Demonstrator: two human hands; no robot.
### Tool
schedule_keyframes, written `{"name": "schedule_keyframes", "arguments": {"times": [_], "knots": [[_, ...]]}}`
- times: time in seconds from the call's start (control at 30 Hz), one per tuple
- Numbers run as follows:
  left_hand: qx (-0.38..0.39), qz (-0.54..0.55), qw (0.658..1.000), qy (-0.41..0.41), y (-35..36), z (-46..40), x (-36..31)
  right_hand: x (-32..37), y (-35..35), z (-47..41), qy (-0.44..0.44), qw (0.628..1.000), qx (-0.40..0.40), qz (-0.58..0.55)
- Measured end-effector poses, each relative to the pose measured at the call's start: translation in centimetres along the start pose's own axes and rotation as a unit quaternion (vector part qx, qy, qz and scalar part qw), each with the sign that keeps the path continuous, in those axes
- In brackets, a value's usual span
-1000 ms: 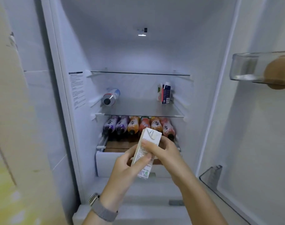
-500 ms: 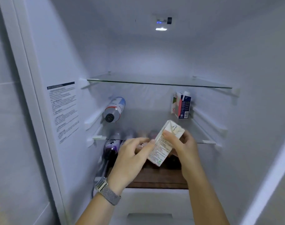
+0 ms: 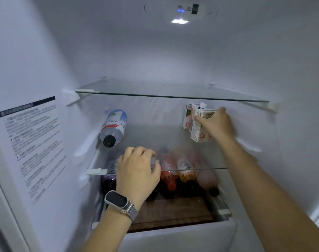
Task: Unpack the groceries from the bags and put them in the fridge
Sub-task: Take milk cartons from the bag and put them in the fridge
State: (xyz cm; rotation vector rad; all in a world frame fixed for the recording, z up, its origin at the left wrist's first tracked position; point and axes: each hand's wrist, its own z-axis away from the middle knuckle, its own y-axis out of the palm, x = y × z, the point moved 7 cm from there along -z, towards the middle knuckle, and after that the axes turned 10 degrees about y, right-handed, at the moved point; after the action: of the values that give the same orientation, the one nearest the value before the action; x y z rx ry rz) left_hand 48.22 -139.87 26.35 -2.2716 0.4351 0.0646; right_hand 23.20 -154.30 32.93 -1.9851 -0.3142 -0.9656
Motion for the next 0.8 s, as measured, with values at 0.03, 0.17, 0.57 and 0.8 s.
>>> {"name": "schedule_keyframes", "arguments": {"times": [0.03,0.17,0.57,0.8], "knots": [[-0.006,-0.002,1.000,0.005,-0.1,0.0,-0.1,-0.2,0.5,-0.6,-0.003,1.000,0.000,0.017],[-0.008,0.004,1.000,0.022,0.0,0.3,-0.4,0.3,1.5,-1.8,-0.046,0.997,-0.017,0.056],[0.001,0.077,0.996,0.051,-1.3,1.9,-1.1,-0.2,3.6,-1.2,-0.081,0.993,-0.030,0.086],[0.003,0.115,0.992,0.054,-1.8,2.4,-1.2,-0.1,1.6,0.1,-0.081,0.988,-0.009,0.128]]}}
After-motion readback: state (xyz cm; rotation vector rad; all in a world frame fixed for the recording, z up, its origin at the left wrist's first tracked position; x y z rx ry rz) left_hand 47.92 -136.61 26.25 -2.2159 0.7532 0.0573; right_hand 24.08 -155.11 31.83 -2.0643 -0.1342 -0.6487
